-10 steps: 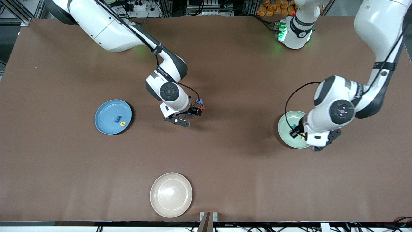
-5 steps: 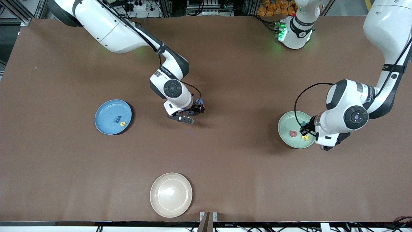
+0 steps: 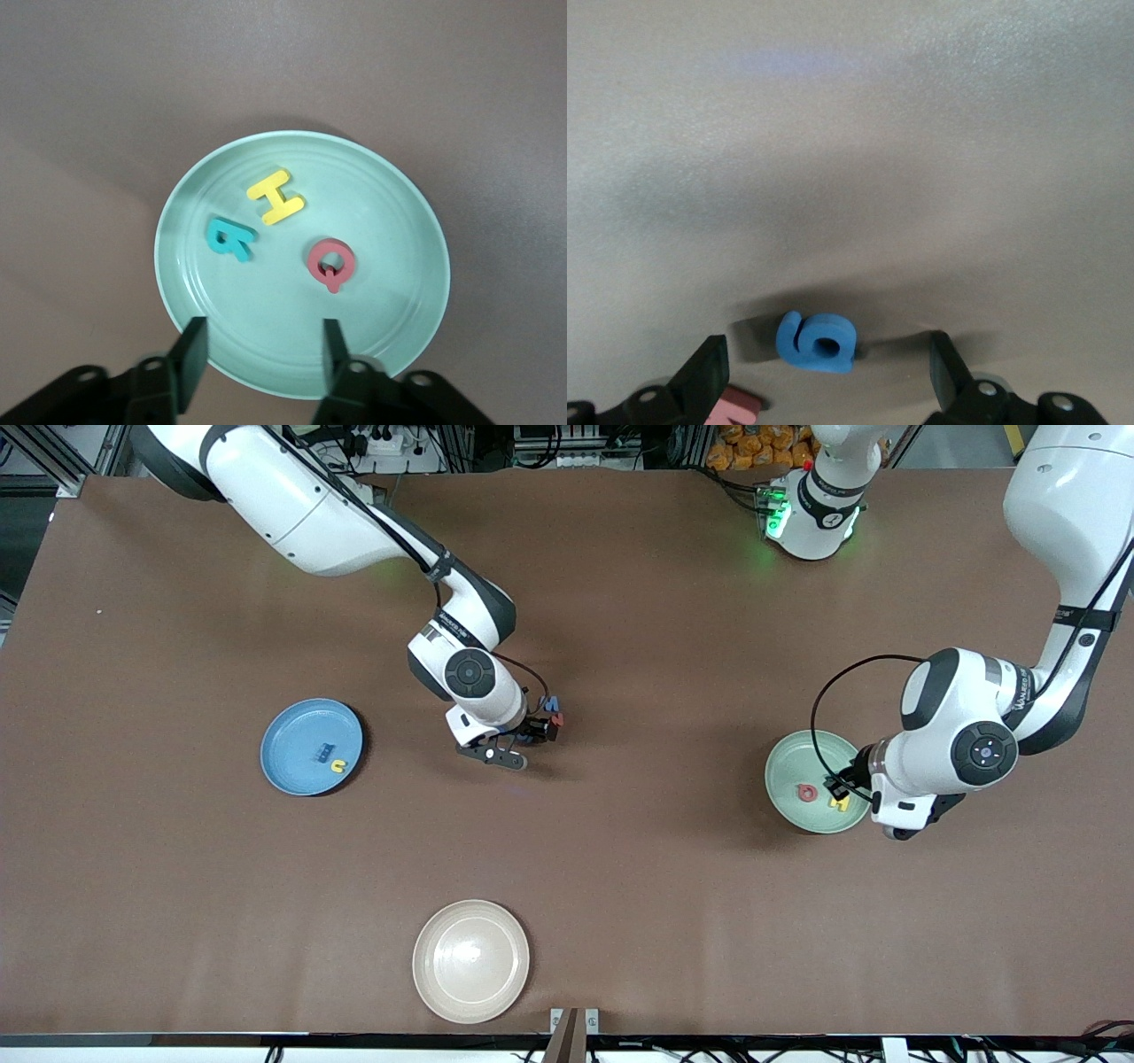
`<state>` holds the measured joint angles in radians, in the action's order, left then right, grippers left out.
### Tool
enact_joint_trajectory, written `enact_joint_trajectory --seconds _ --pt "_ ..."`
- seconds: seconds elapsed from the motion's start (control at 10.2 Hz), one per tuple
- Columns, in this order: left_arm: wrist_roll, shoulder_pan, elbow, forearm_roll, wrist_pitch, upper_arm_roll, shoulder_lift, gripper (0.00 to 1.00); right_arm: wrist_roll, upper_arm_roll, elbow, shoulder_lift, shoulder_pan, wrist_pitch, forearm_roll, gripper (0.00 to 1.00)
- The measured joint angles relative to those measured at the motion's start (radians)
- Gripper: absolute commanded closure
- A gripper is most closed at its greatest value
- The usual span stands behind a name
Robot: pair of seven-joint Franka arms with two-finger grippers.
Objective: Sort upper and lower case letters into plates
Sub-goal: 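Lower the R onto the green plate while the right gripper reaches the 6, then grasp the blue 6 with the right gripper while the left gripper reaches the W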
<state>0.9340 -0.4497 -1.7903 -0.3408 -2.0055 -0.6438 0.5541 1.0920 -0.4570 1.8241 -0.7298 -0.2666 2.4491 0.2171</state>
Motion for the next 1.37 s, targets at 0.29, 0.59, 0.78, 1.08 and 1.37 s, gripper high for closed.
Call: enact_joint_trajectory --seconds 0.29,0.59,0.78,1.08,1.37 --pt "0.004 0.006 0.007 0.0 0.0 -0.019 0.0 0.0 0.0 0.0 0.0 -0.001 -0.001 0.001 0.001 0.03" --pt "0.065 0.014 0.01 0.01 0.0 -0.068 -0.001 0.0 0.001 0.002 0.0 -0.001 -0.001 0.0 0.001 0.22" --pt "0.112 0.027 0.014 0.014 0.0 -0.091 -0.001 0.0 0.001 0.003 -0.001 -0.001 -0.001 0.002 0.001 0.29" --pt "0.13 0.034 0.041 0.068 0.001 -0.129 -0.004 0.0 0.001 0.0 -0.004 0.0 -0.001 0.008 0.001 0.43" --pt "0.15 0.032 0.079 0.081 0.009 -0.161 -0.02 0.0 0.002 0.0 -0.005 0.001 -0.001 0.009 0.001 0.47"
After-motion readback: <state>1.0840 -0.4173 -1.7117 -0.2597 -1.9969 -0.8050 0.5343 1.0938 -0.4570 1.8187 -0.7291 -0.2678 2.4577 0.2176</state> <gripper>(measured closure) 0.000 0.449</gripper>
